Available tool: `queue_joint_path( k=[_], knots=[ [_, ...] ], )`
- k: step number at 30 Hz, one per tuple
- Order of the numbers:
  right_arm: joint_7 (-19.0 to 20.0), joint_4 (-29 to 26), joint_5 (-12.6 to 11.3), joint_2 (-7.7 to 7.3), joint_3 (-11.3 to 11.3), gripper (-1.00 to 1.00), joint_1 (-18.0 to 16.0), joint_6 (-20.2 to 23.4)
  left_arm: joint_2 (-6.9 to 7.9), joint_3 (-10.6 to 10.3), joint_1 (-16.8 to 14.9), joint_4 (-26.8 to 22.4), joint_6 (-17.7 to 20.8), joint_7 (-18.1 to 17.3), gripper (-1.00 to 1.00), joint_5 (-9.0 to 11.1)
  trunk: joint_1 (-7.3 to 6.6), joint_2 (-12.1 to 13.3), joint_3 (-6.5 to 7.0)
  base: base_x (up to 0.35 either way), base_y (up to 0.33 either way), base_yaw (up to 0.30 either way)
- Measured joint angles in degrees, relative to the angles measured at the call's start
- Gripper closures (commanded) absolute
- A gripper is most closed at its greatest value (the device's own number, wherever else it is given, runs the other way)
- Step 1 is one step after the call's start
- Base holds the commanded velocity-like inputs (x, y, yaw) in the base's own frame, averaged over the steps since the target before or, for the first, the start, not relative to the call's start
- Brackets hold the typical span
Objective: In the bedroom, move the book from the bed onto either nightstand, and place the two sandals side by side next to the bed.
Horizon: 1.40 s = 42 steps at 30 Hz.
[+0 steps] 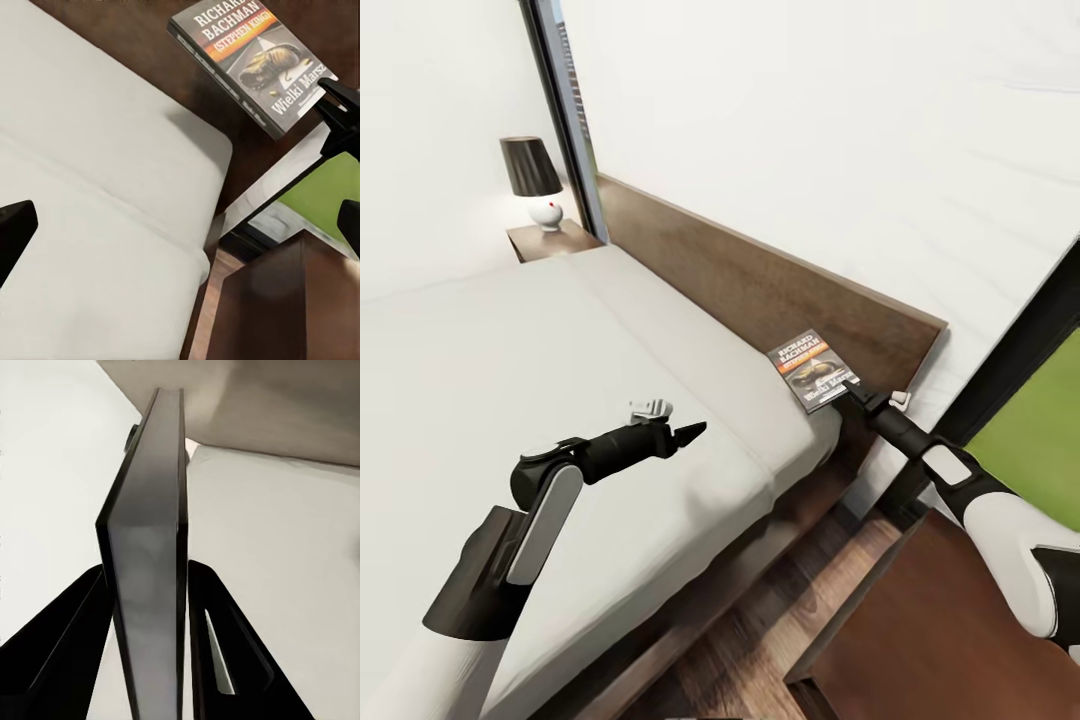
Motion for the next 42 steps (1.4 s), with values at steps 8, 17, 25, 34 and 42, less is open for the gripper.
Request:
queue_joint_path(
  k=[8, 17, 25, 34, 42],
  knots=[
    [0.3, -0.4, 0.4, -0.18, 5.7, 1.0, 0.0, 0.3, -0.14, -0.2, 0.0, 0.2, 0.0, 0.2, -1.0, -0.2, 0.0, 0.0, 0.75, 0.0, 0.0, 0.0],
    [9.5, -0.2, 0.3, -2.06, 14.0, 1.0, 0.0, 3.2, -0.16, -2.1, 0.5, 2.4, -0.1, 0.4, -1.0, 0.1, 0.0, 0.0, 1.59, 0.0, 0.0, 0.0],
    [15.7, -0.3, 0.2, -4.12, 25.1, 1.0, 0.2, 3.5, -0.17, -3.4, 0.9, 9.2, -2.3, 0.3, -1.0, 0.0, 0.0, 0.0, 2.34, 0.0, 0.0, 0.0],
    [20.3, -0.4, 0.3, -4.75, 27.9, 1.0, 0.2, 3.6, -0.18, -5.9, 0.9, 13.4, -6.4, 0.2, -1.0, -0.2, 0.0, 0.0, 3.18, -0.091, 0.0, 0.0],
    [21.4, -0.5, 0.2, -6.65, 28.2, 1.0, 0.2, 3.6, -0.24, -10.0, 0.9, 12.6, -6.7, 0.6, -1.0, -0.1, 0.0, 0.0, 3.93, -0.325, -0.048, 0.0]
  ],
)
